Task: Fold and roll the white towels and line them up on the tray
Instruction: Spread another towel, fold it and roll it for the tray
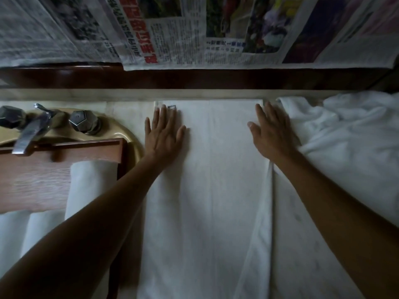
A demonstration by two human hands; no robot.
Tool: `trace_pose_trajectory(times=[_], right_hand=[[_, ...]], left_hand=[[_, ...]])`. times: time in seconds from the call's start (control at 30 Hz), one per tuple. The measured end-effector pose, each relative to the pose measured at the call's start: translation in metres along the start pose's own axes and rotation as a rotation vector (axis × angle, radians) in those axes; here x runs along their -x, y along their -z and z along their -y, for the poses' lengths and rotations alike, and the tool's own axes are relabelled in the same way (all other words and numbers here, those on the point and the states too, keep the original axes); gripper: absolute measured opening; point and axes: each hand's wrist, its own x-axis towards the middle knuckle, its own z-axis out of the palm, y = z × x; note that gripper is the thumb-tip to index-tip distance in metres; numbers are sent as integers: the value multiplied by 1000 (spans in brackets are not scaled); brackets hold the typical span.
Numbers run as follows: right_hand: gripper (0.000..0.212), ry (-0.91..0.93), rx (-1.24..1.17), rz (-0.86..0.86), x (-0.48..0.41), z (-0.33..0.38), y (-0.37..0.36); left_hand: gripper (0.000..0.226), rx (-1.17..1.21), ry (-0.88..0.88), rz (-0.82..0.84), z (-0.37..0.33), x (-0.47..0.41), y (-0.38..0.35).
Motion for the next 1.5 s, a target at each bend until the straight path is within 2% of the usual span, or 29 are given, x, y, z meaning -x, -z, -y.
trace_pose_trajectory(times=[0.2,0.33,0.43,0.6,0.67,0.77,0.83,0.97,1.1,1.2,1.33,1.4,1.5], right_hand=[[59,-53,-218,-135,119,35,24],[45,70,-307,-142,211,42,27],[35,269,-329,-50,266,38,26],[45,527,-197,234,319,21,18],[45,594,-161,283,326,13,20],[31,645,-130,307,322,13,34],[27,702,-25,343,315,15,42],[29,821,153,509,303,13,54],[31,779,183,557,304,-20,72],[37,590,202,597,314,-45,81],[35,387,65,416,341,-23,73],[34,378,-91,359,362,3,60],[50,474,-162,508,393,39,40]], left_hand=[[66,133,-99,-60,-47,119,3],[65,154,-63,-18,-58,214,-9],[69,99,-44,6,-54,264,-19],[72,57,-39,5,-58,308,-31],[71,50,-30,19,-58,315,-37],[71,12,-5,46,-57,315,-42],[71,5,-2,50,-58,313,-41],[71,5,-1,48,-57,313,-42],[70,23,7,21,-59,313,-44],[70,27,-1,13,-58,313,-45],[70,33,2,26,-58,312,-45],[71,27,4,23,-58,312,-45],[71,25,-2,24,-57,312,-45]])
